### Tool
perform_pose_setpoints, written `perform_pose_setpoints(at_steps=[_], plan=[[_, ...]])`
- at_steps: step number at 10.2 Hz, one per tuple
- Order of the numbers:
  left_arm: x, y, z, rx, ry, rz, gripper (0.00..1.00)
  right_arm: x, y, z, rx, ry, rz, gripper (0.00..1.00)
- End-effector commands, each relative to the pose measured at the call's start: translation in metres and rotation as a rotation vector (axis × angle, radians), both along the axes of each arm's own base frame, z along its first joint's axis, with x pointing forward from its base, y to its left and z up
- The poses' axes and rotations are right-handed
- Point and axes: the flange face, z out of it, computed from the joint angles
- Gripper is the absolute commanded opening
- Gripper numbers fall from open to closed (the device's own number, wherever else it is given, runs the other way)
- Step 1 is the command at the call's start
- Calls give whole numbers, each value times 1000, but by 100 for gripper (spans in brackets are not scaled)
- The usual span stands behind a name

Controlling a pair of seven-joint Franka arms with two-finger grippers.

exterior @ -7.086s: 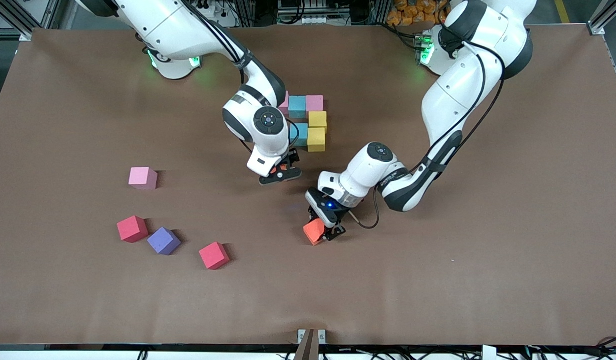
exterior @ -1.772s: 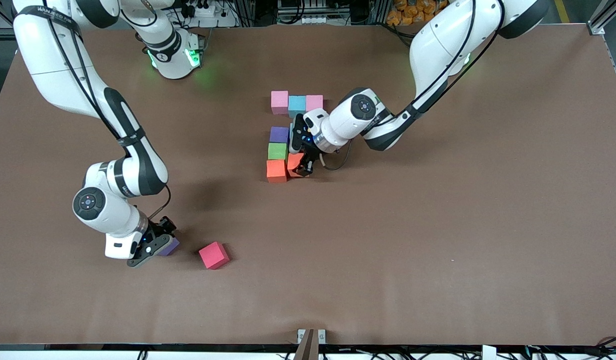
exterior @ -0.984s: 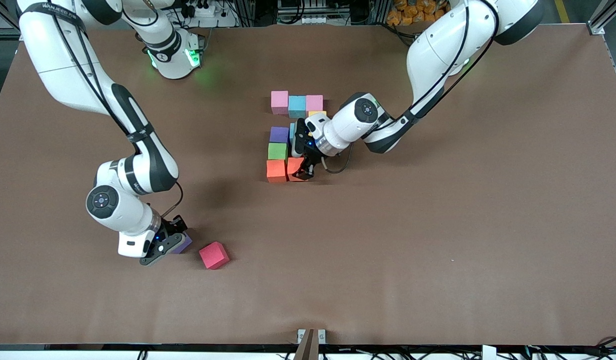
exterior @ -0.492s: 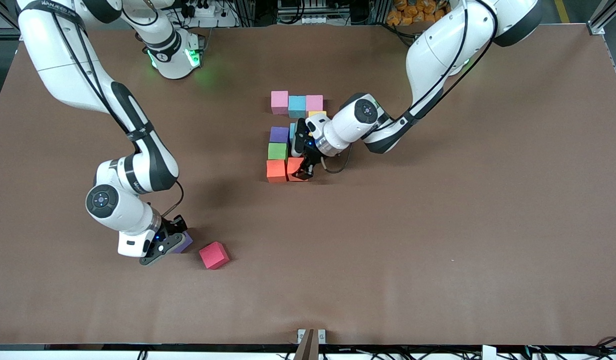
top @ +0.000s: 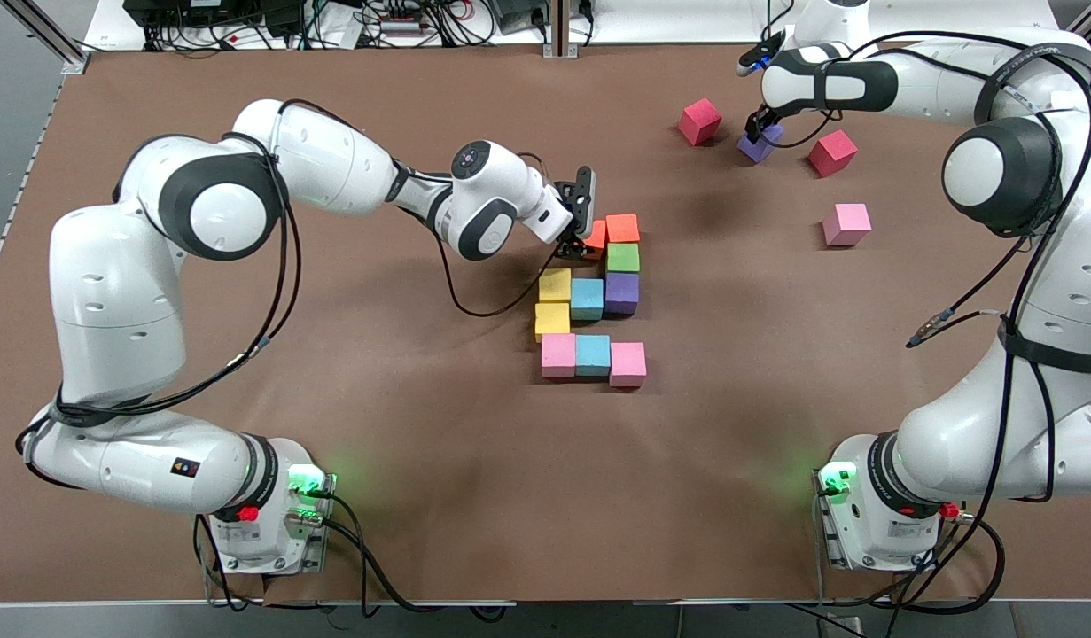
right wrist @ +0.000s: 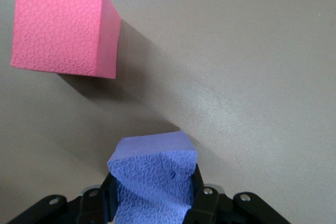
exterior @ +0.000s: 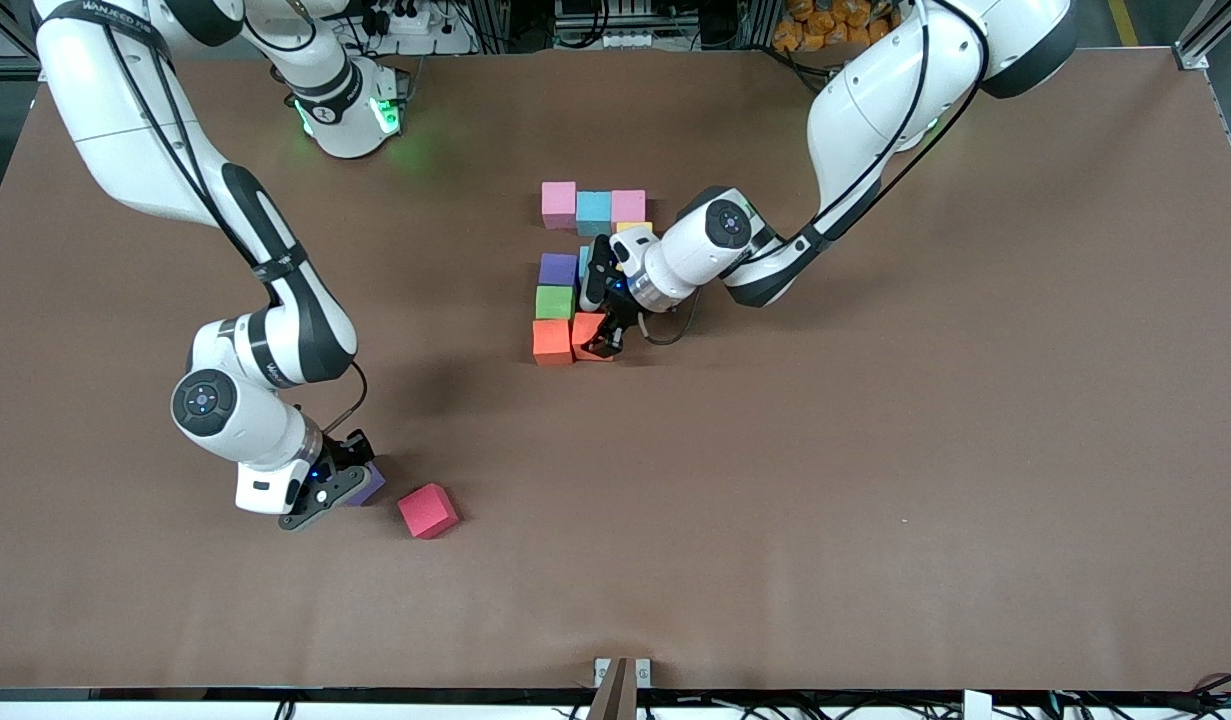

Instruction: Form number 2 with 11 blocks

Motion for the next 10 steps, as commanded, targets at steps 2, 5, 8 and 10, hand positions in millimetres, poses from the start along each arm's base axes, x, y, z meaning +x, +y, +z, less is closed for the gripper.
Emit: perform_pose_setpoints(at_steps=[2, 5, 8, 10], plan=[[6, -4, 0, -18, -14, 7, 2, -3, 2, 9, 7, 9, -21, 0], [4, -5, -5, -35, -6, 29, 4, -3, 2, 9, 7, 9, -21, 0], [6, -4, -5, -35, -10, 31, 7, -3, 2, 9, 6, 11, -21, 0], [6, -4, -5, -36, -11, 32, 15, -3, 2, 9, 6, 11, -21, 0]])
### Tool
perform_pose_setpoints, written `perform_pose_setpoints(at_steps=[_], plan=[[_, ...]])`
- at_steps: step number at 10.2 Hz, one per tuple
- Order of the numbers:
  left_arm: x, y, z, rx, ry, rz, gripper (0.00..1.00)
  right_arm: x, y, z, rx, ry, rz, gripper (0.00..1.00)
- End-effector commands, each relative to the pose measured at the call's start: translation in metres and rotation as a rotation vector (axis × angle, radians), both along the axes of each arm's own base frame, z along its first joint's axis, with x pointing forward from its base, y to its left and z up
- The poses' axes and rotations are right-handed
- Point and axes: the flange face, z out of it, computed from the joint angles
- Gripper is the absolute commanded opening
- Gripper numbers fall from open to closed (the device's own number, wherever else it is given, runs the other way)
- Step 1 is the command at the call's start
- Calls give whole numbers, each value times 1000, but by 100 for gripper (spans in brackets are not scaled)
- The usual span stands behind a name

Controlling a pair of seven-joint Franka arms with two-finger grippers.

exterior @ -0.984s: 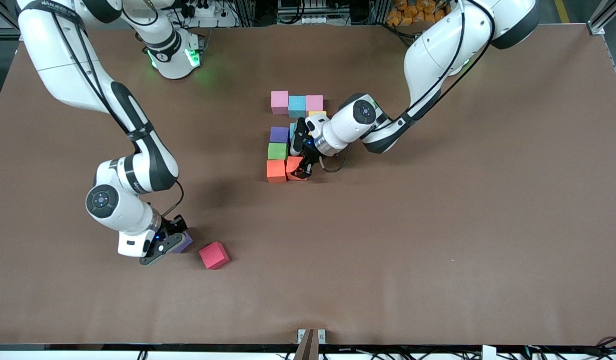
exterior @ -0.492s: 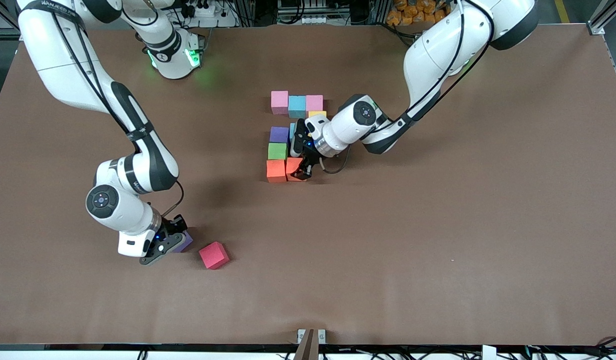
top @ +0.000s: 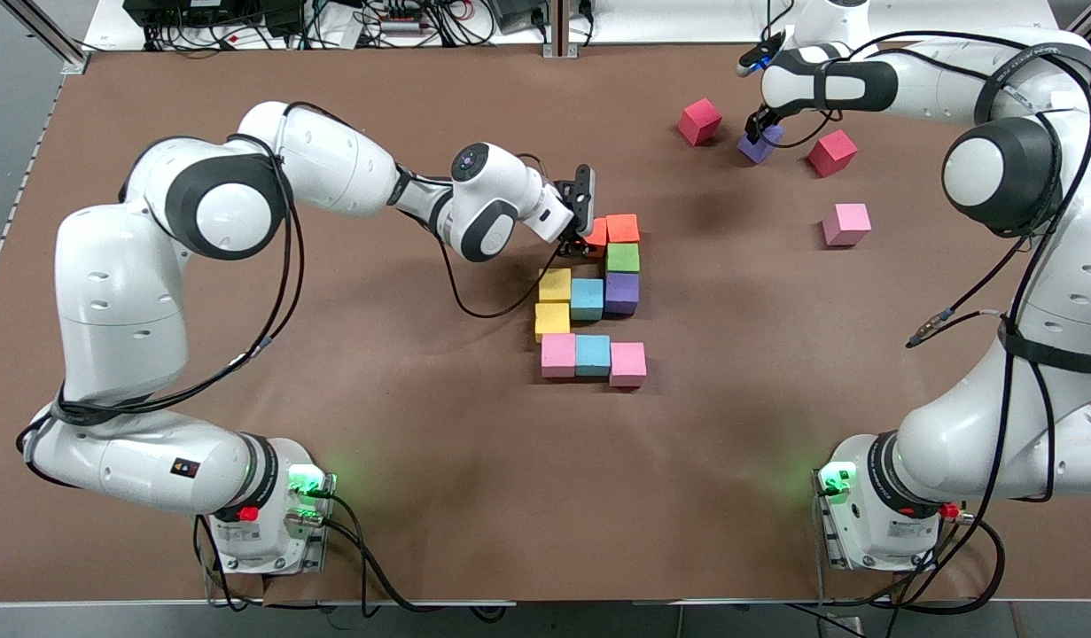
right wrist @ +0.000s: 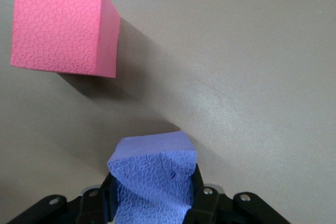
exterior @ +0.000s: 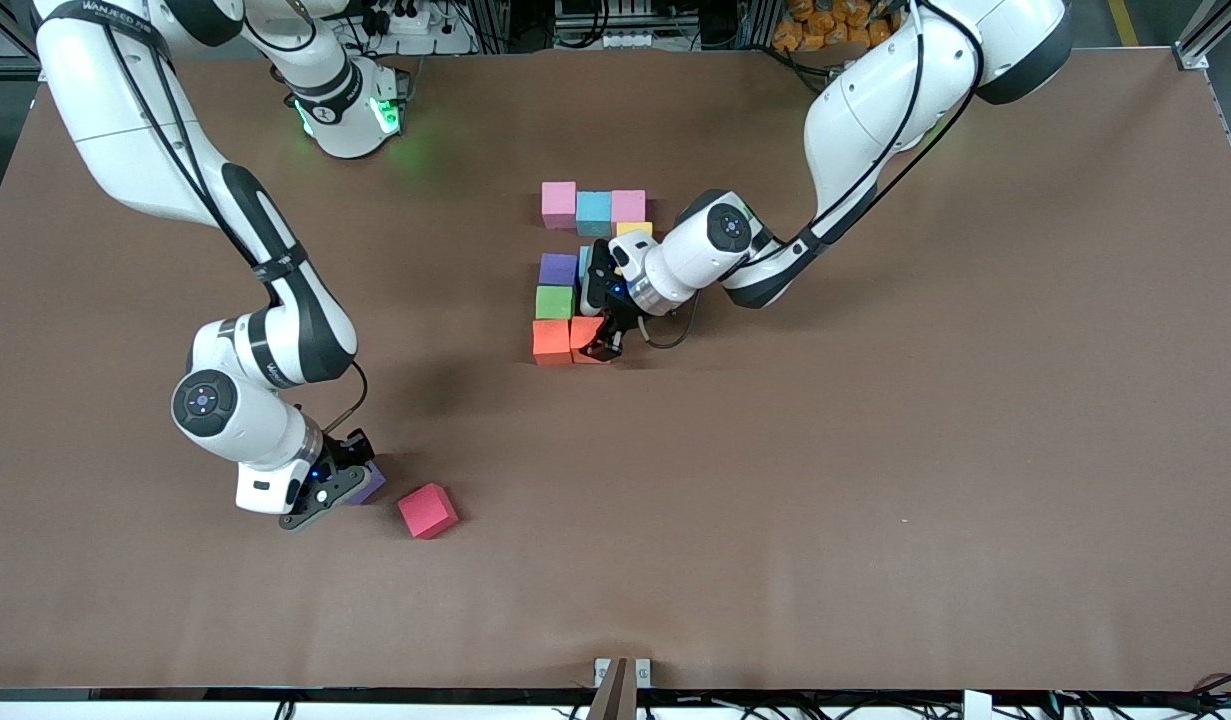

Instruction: Form number 2 with 11 blocks

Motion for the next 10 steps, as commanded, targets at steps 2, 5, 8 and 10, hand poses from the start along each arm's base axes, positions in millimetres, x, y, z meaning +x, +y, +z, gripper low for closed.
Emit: perform_pose_setpoints(at_steps=[2, 5, 8, 10], plan=[[2, -3, -1, -11, -16, -1, 25, -2, 2, 9, 6, 7, -16, 0], [2, -3, 0, -12, -17, 0, 32, -2, 3, 9, 8, 8, -21, 0], [6, -5, 4, -17, -30, -4, 100, -3, 2, 9, 8, 9, -21, 0], [6, -5, 3, -17, -30, -3, 100, -4, 3, 17, 5, 18, -42, 0]])
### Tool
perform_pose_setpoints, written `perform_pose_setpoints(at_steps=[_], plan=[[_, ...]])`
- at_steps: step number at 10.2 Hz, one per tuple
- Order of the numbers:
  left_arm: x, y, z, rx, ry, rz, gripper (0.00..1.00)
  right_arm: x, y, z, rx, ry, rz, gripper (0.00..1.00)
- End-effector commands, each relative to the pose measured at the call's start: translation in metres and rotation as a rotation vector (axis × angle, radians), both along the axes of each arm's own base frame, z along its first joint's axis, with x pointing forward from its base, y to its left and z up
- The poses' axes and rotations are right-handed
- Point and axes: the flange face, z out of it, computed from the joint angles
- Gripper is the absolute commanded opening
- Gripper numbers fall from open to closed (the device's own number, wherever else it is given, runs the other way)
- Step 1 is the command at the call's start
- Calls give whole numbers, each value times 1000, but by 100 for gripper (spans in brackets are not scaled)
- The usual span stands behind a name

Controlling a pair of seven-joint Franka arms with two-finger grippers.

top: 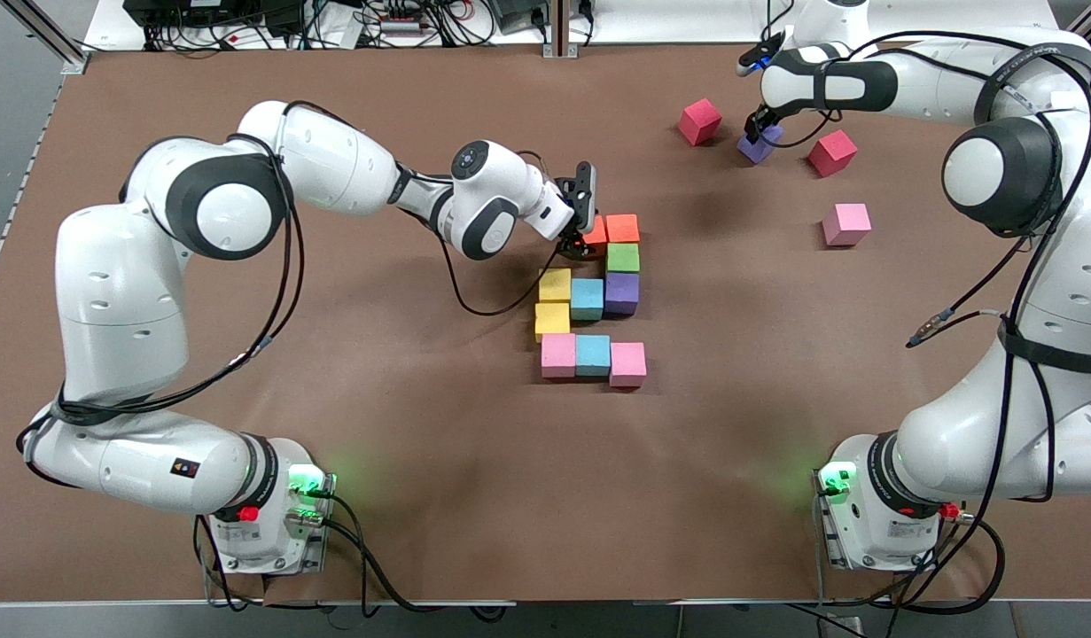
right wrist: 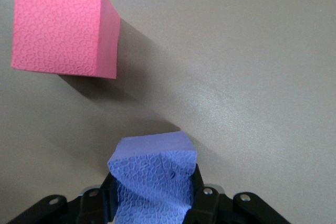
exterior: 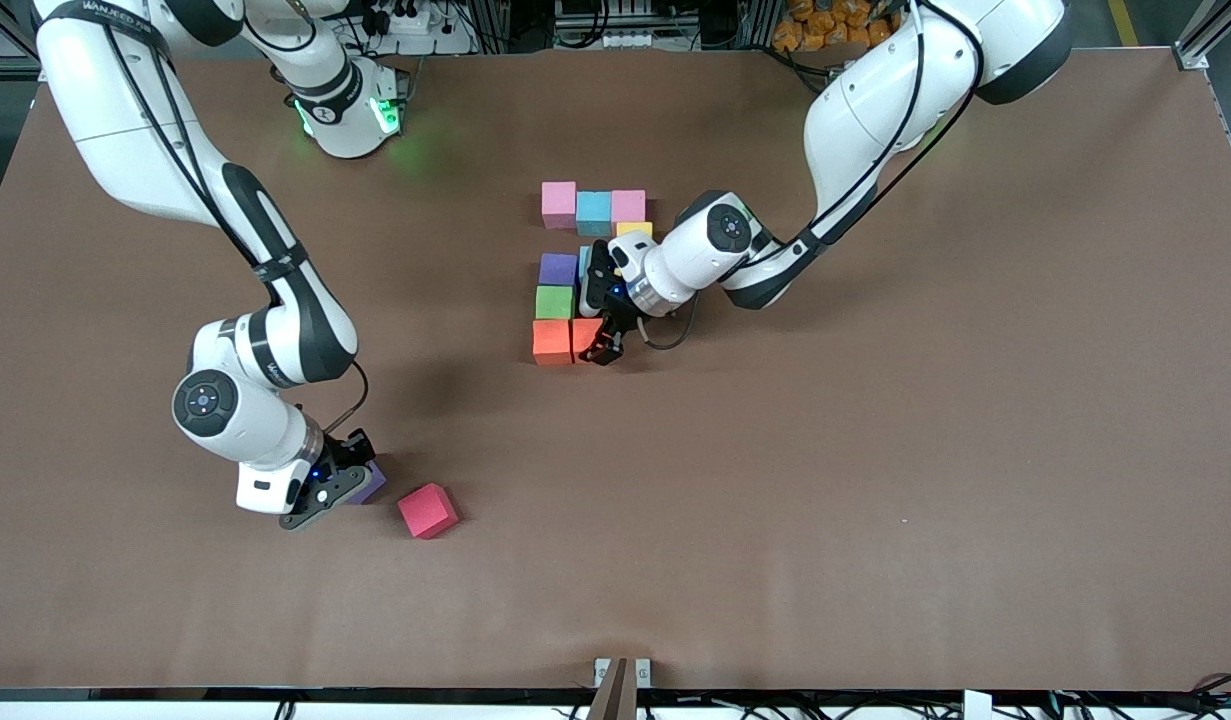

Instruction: Form number 2 with 11 blocks

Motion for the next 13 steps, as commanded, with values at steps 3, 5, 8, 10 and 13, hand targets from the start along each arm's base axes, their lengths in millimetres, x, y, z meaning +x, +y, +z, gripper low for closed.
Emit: perform_pose_setpoints(at_steps=[3, 5, 8, 10, 13], plan=[[3, -4, 2, -12, -22, -4, 100, -11, 12, 31, -2, 66, -42, 0], [4, -5, 7, -16, -27, 0, 100, -16, 28, 44, 9, 80, -69, 0], [2, -10, 36, -37, -25, 41, 100, -22, 50, 50, 27, 91, -119, 0], [-4, -18, 65, -41, -3, 73, 100, -25, 64, 53, 40, 98, -176, 0], [-13, -27, 130, 4, 43, 135, 100, -39, 115, 60, 75, 113, -325, 0]])
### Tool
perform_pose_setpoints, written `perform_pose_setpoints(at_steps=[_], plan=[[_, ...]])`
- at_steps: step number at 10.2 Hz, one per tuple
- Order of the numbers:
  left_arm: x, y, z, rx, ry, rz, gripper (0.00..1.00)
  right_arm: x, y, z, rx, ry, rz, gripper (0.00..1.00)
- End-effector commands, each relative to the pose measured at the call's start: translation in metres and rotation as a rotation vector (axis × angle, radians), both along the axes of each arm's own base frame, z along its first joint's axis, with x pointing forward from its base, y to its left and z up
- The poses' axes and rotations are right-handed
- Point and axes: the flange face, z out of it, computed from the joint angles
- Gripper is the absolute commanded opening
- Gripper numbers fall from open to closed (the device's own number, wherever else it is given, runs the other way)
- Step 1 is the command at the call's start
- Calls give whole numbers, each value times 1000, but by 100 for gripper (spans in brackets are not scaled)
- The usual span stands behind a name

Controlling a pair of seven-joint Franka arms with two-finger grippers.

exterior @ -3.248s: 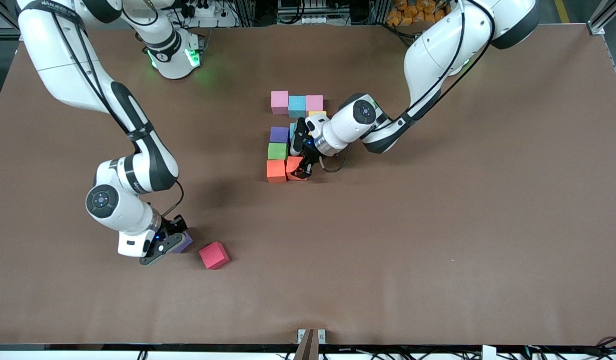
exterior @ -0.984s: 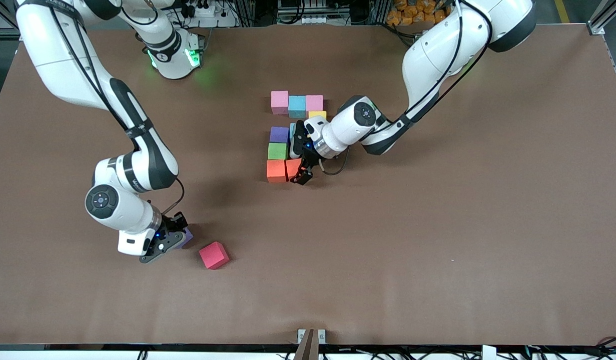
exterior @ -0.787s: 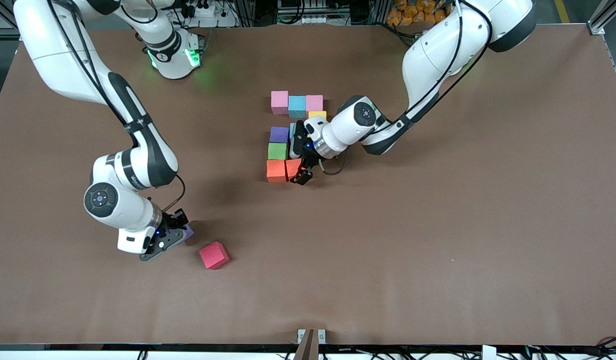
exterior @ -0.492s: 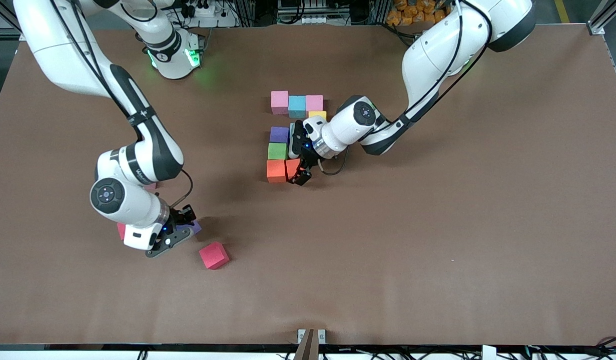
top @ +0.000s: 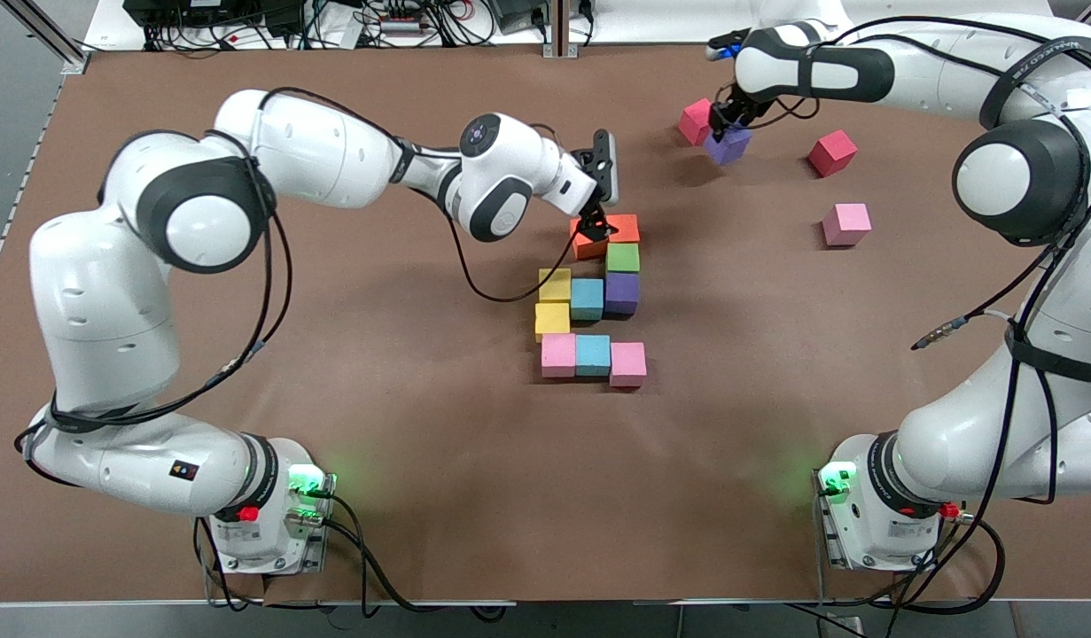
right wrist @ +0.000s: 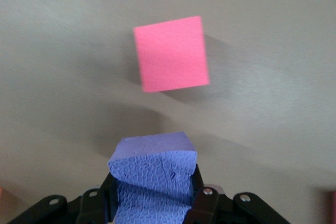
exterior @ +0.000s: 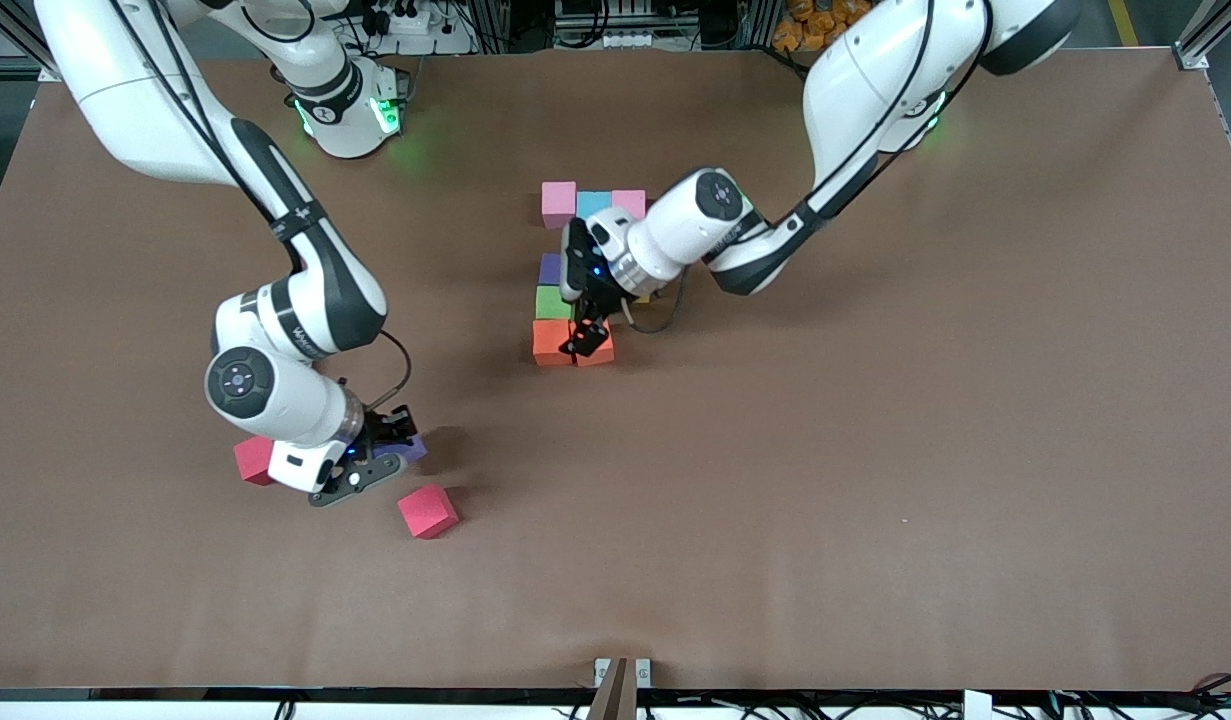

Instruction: Form number 2 with 11 blocks

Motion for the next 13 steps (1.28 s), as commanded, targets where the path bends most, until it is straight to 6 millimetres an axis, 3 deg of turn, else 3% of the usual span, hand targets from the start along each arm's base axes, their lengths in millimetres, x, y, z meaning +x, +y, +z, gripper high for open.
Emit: perform_pose_setpoints(at_steps=[1, 3, 5, 7, 10, 12, 13], plan=[[-3, 12, 63, 94, 53, 68, 100, -18, 47, 14, 6, 17, -148, 0], [-2, 31, 94, 159, 169, 204, 100, -43, 106, 21, 0, 29, -322, 0], [10, 55, 106, 228, 229, 285, 100, -70, 157, 21, -8, 47, -468, 0], [8, 80, 135, 313, 348, 372, 100, -99, 203, 24, -11, 62, -620, 0], [18, 126, 161, 439, 444, 429, 100, -134, 250, 26, -15, 86, -831, 0], [25, 154, 181, 491, 555, 465, 100, -148, 269, 29, -16, 98, -976, 0], [40, 177, 194, 513, 593, 494, 100, -157, 280, 26, -24, 97, -1032, 0]])
